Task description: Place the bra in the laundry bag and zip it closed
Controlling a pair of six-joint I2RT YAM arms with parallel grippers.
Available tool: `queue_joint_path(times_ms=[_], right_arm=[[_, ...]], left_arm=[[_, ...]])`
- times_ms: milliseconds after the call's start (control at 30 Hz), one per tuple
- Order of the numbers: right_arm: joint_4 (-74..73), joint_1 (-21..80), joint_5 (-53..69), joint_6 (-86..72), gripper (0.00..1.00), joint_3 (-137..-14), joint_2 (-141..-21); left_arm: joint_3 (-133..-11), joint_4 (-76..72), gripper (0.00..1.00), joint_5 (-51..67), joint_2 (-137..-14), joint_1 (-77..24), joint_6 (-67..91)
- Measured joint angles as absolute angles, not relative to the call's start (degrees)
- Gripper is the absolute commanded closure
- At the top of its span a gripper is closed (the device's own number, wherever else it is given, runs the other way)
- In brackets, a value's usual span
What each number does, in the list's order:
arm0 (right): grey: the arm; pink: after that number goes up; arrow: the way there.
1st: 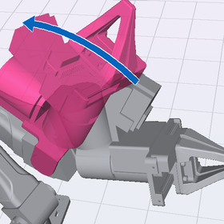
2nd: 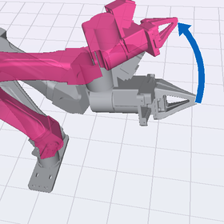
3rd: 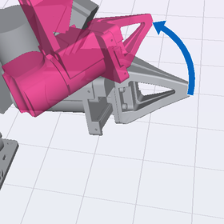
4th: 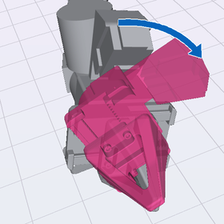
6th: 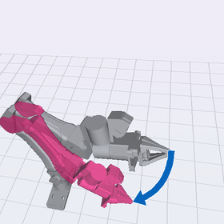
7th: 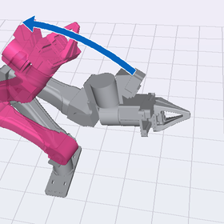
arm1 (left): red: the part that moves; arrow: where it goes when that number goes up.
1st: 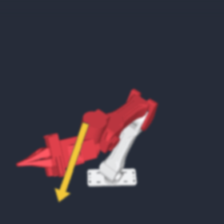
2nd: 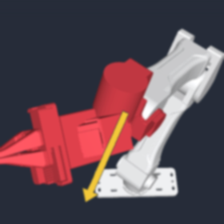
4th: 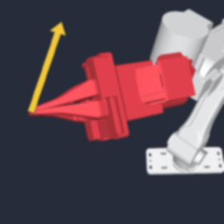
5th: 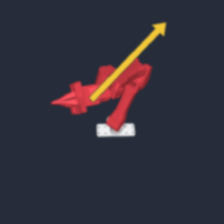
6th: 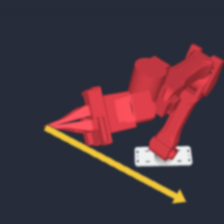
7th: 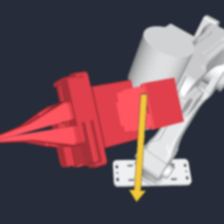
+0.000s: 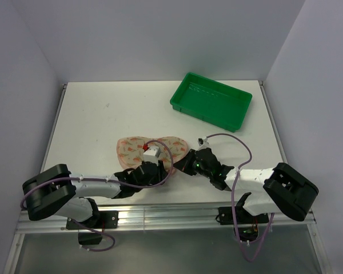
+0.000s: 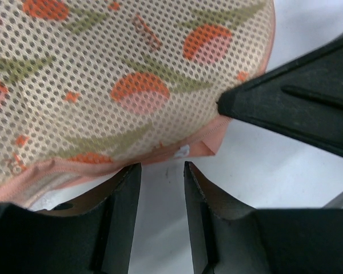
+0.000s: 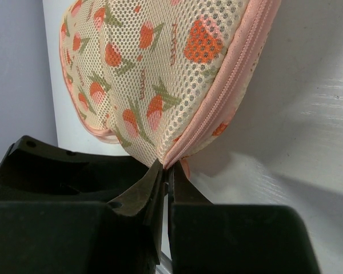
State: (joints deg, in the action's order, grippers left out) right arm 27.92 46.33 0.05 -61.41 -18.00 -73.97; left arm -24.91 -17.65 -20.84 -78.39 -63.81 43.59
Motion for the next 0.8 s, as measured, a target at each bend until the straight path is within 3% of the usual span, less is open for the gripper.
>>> queue_joint_path(times_ms=[233, 433, 467, 800], right_arm=[[28.4, 46.2, 0.6, -61.4, 1.0, -18.0, -74.0], [29.8, 46.2, 1.4, -61.5, 1.0, -17.9, -74.2], [30.2, 46.2, 1.5, -61.4, 1.0, -17.9, -74.4], [30.7, 45.9, 1.5, -60.9, 1.0, -17.5, -74.7]], left_arm=[[-25.0, -22.1, 0.64, -20.8, -81.5, -62.5, 42.7], [-25.0, -24.9, 0.89, -20.1, -82.5, -62.5, 42.7], [-25.0, -25.2, 0.99, -20.1, -82.5, -62.5, 42.7], [-24.7, -25.2, 1.0, -20.2, -82.3, -62.5, 42.9]])
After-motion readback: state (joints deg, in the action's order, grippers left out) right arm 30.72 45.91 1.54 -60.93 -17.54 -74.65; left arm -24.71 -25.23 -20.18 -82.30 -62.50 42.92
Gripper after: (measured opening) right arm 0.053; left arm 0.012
